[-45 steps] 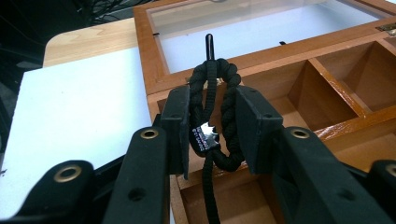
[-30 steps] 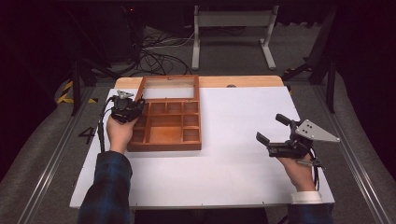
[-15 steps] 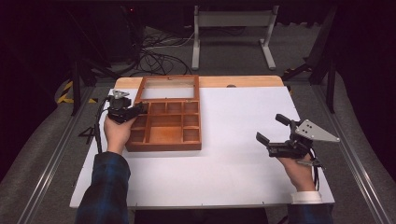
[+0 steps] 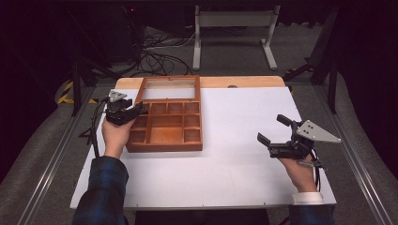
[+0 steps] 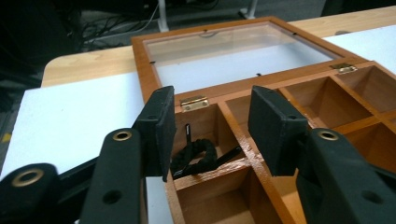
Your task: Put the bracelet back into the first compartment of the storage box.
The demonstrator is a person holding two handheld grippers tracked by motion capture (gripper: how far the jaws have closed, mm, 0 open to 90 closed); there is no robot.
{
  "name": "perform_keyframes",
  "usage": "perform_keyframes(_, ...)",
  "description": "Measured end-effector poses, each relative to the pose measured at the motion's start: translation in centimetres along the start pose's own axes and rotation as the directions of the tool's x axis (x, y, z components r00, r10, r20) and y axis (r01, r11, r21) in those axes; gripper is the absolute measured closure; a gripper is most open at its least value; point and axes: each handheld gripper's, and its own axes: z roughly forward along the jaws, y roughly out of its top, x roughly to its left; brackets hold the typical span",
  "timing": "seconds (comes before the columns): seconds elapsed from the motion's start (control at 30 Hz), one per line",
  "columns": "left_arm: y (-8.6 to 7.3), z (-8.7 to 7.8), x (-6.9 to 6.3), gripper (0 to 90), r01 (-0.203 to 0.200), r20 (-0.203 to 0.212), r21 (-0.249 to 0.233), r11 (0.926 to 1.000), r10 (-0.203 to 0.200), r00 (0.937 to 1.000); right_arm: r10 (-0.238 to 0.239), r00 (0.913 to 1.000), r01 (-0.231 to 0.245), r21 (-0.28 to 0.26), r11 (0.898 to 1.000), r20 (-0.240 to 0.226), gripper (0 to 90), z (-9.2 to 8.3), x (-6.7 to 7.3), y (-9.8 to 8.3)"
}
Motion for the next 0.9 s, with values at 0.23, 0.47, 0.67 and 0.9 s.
perform_keyframes(0.23, -0.7, -0.1, 0.3, 38.4, 0.028, 0.049, -0.036, 0.999, -0.026, 0.9985, 0.001, 1.0, -0.001, 0.001, 1.0, 0.006, 0.0, -0.1, -0.1, 0.0)
perform_keyframes(0.47, -1.0, -0.5, 0.1, 26.1, 0.011, 0.084, -0.085, 0.9963, -0.004, 0.9965, -0.001, 1.0, 0.001, 0.002, 1.0, 0.009, 0.0, -0.1, -0.2, 0.0)
perform_keyframes(0.67, -0.9, -0.7, -0.5, 19.8, 0.0, 0.129, -0.113, 0.9936, 0.014, 0.9916, 0.006, 0.9999, -0.006, 0.001, 1.0, 0.016, 0.0, -0.1, -0.3, -0.1)
perform_keyframes(0.9, -0.7, -1.0, -1.8, 13.1, -0.059, 0.131, -0.14, 0.9885, 0.077, 0.9884, 0.009, 0.9998, -0.009, -0.001, 1.0, 0.019, 0.0, -0.2, -0.3, -0.1)
